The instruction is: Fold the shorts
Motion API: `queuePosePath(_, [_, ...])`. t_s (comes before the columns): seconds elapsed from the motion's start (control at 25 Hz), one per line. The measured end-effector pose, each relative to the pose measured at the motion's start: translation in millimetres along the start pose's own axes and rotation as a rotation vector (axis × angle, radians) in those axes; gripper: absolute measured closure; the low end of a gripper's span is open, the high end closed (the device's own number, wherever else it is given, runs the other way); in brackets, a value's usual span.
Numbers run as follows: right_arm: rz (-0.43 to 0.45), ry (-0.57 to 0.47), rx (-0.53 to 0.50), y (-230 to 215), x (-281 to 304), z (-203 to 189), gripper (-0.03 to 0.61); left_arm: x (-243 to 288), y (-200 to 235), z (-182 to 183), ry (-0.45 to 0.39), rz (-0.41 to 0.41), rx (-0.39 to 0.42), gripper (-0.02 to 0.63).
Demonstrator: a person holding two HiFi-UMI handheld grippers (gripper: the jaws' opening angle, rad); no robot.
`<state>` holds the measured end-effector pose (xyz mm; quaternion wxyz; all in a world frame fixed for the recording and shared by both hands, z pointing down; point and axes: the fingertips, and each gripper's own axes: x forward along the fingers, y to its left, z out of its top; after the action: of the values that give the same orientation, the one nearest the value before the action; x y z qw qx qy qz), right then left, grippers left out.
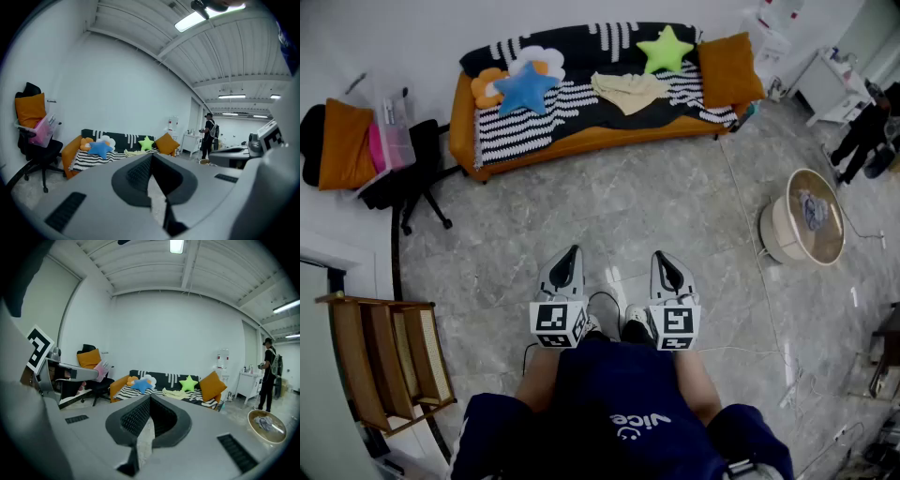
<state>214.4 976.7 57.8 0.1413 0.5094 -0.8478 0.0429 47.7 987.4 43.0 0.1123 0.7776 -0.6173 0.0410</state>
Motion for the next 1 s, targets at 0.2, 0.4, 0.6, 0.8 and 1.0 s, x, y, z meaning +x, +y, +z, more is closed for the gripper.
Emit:
queuePosePath(0.2, [-0.005,0.010,-0.013,-7.0,-4.0,-3.2,0.571,-3.6,-5.8,-4.0,0.006,-0.003,0.006,0.612])
queuePosePath(0.4, [0.001,0.003,-0.008,4.1,-0.7,-3.4,0.569,-5.3,0.8,-4.4,0.010,-0.028,0.003,0.611])
queuePosePath(0.6, [0.016,0.009,0.050,11.4,1.0,-8.0,0.547,-4.1,-4.3,-17.0,0.062,-0.120,-0.024,0.526])
queuePosePath(0.8, [0.063,0.016,0.087,21.8,2.3,-12.4,0.265,-4.4,-11.2,-19.9,0.068,-0.186,-0.022,0.300])
queuePosePath(1.0, [0.022,0.011,0.067,18.8,2.8,-11.9,0.265,-2.8,-0.9,-16.6,0.051,-0.195,-0.039,0.293])
